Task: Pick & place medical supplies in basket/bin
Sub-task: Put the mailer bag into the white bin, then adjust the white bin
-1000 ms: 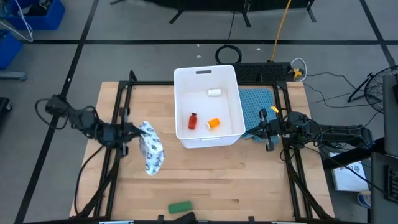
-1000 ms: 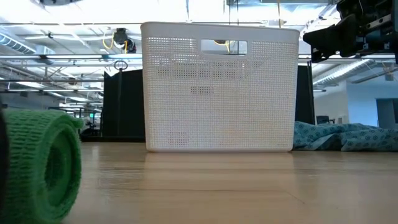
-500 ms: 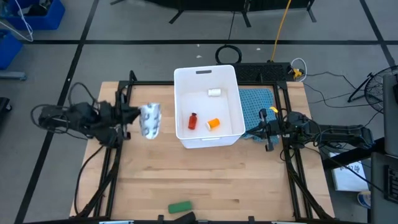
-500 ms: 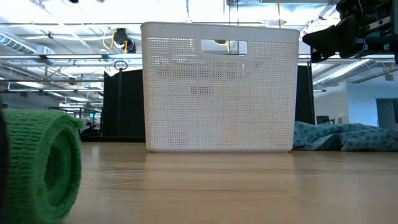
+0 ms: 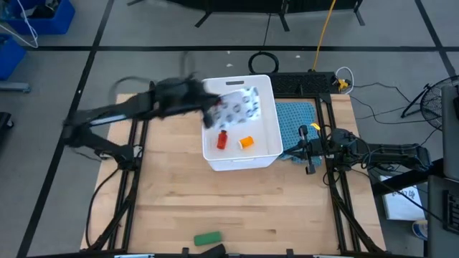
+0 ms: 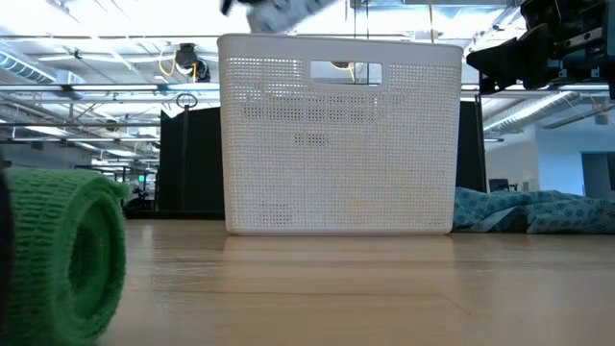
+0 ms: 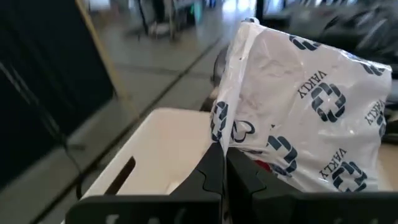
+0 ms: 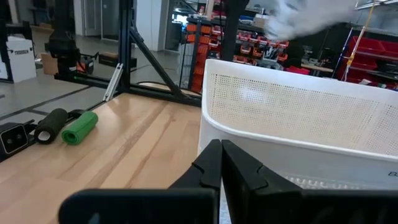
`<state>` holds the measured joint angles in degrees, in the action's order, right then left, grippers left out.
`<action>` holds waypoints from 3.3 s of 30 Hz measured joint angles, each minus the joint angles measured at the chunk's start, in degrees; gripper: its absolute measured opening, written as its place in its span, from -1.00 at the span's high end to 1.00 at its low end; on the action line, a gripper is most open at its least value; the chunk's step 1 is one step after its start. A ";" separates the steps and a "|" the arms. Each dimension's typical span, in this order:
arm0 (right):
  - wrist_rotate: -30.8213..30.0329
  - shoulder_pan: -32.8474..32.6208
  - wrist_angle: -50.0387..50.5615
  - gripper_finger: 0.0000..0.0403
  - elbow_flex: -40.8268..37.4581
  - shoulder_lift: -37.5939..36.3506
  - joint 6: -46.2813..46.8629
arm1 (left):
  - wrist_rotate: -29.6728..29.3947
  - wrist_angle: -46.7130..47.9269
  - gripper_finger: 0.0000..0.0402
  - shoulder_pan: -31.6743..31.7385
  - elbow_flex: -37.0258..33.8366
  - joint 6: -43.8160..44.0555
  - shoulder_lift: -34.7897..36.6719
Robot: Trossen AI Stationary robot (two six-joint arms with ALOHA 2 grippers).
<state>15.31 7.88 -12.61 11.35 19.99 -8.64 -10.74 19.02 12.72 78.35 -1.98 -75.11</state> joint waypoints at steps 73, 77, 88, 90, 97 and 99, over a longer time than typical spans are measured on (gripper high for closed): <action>-8.02 0.00 5.30 1.00 -0.02 0.23 5.32 | -28.33 11.85 0.99 -17.43 -35.11 21.30 23.15; -7.91 0.00 1.92 1.00 -0.02 1.68 6.45 | -26.19 1.12 0.99 -14.56 -43.12 21.44 24.56; -7.79 -0.02 -7.70 1.00 -0.02 12.66 4.70 | -15.92 -8.19 0.99 -6.80 -44.40 18.81 20.74; -7.78 -0.02 -8.54 1.00 -0.02 14.24 4.49 | -14.13 -10.18 0.99 -6.13 -44.40 18.60 19.33; -7.92 -0.02 -9.47 1.00 -0.02 16.90 3.74 | -10.52 -12.71 1.00 -4.74 -44.40 17.50 14.78; -8.07 -0.02 -9.47 1.00 -0.02 16.73 3.63 | -11.44 -12.10 1.00 -4.69 -44.40 17.13 14.67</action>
<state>7.25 7.86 -22.09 11.33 36.72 -5.02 -22.18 6.92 8.03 33.95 15.15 -60.45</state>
